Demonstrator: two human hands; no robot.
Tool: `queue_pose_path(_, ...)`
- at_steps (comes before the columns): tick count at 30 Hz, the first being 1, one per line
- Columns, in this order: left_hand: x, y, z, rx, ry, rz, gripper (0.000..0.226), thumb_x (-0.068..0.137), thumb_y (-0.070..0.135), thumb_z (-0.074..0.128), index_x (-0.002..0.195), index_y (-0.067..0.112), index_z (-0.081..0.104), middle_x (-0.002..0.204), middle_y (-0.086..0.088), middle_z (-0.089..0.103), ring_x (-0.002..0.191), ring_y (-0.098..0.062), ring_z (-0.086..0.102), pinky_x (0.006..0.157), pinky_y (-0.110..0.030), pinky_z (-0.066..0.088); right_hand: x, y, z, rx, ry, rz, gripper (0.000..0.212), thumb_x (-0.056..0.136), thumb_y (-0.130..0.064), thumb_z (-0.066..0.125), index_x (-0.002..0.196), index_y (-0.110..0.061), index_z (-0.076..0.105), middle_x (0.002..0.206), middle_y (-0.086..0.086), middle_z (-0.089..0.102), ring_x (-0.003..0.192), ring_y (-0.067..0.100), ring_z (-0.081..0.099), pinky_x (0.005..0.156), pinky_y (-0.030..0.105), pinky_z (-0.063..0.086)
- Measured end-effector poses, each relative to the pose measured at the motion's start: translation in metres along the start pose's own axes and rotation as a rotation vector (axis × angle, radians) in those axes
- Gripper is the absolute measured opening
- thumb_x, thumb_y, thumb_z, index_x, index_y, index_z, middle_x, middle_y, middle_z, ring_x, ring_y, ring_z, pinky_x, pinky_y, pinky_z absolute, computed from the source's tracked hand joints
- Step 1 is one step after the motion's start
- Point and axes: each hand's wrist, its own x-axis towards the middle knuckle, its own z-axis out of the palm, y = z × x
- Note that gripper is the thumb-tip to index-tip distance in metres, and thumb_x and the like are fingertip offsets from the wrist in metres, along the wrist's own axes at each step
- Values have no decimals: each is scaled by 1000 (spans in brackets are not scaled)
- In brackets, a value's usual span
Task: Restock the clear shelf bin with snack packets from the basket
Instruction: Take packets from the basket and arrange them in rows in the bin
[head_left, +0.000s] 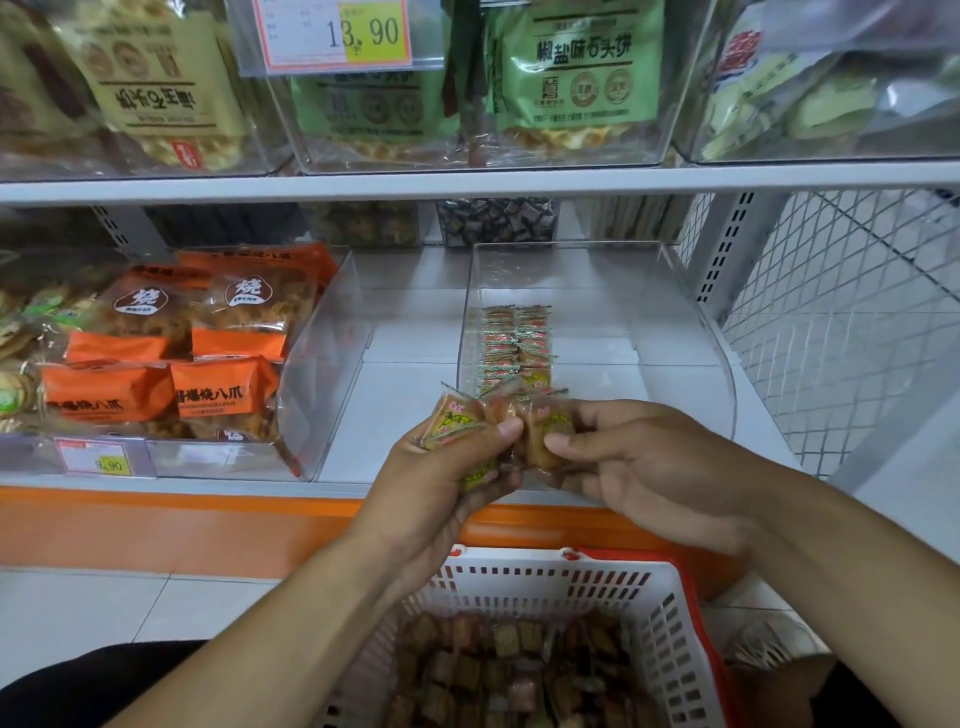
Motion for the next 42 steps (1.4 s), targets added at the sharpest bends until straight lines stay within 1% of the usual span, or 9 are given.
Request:
queue_pose_path(5,-1,7,1,13,-56,-11,42,64,25,86,103,10,80,104,-19,77,86,-26,70,66,-26,60,-4,-5,-4,-167,-6,-68,52,74,-12,78,125,-12,66,111,8,75,92,17,73,65,26,56)
queue_pose_path(10,-4,12,2,16,-43,-45,42,61,27,88,98,10,81,105,-20,76,83,-25,73,63,-27,60,-5,0,-3,-408,109,-339,51,70,-11,85,115,-28,66,111,-2,74,101,14,71,71,22,55)
queue_pose_path(14,-5,16,2,1,-72,-119,44,62,46,84,94,16,83,106,-18,75,84,-20,73,64,-27,61,-9,3,-5,-1192,403,-807,59,78,-11,84,123,-38,55,120,-20,63,113,-5,56,88,7,44)
queue_pose_path(17,-6,19,3,-2,-119,-168,49,66,60,77,94,21,83,100,-12,77,79,-16,73,64,-26,61,-8,9,-7,-1476,288,-943,64,76,-1,81,131,-27,62,131,-12,59,121,6,51,101,13,40)
queue_pose_path(21,-5,22,-1,31,-134,-144,34,74,45,80,99,23,82,98,-8,76,77,-15,71,59,-24,58,-7,12,-3,-1546,197,-1008,55,82,0,77,126,-32,70,142,-7,54,122,9,48,99,17,41)
queue_pose_path(26,-3,20,-6,56,-21,-61,32,66,36,86,93,19,83,94,-10,78,73,-14,73,53,-25,56,-13,5,-6,-1294,73,-807,60,82,4,74,122,-39,70,146,-20,49,131,3,49,104,16,43)
queue_pose_path(32,2,18,-13,278,113,144,20,72,32,81,90,22,82,89,-9,79,73,-16,75,56,-27,55,-20,-14,-8,-656,-58,-454,57,82,-14,78,130,-41,65,123,-2,72,118,15,66,107,35,49)
queue_pose_path(38,3,23,-16,590,-94,158,29,62,36,78,86,20,81,73,-2,73,64,-11,67,53,-28,56,-12,-17,-18,-933,6,-356,52,91,-26,67,142,-27,56,128,-16,63,126,6,56,114,44,39)
queue_pose_path(42,3,27,-18,610,-171,107,30,66,32,81,92,16,81,78,-5,76,69,-12,71,53,-28,55,-9,-19,-25,-964,-111,-195,39,96,-22,65,134,-22,63,138,-12,62,129,5,56,115,38,40)
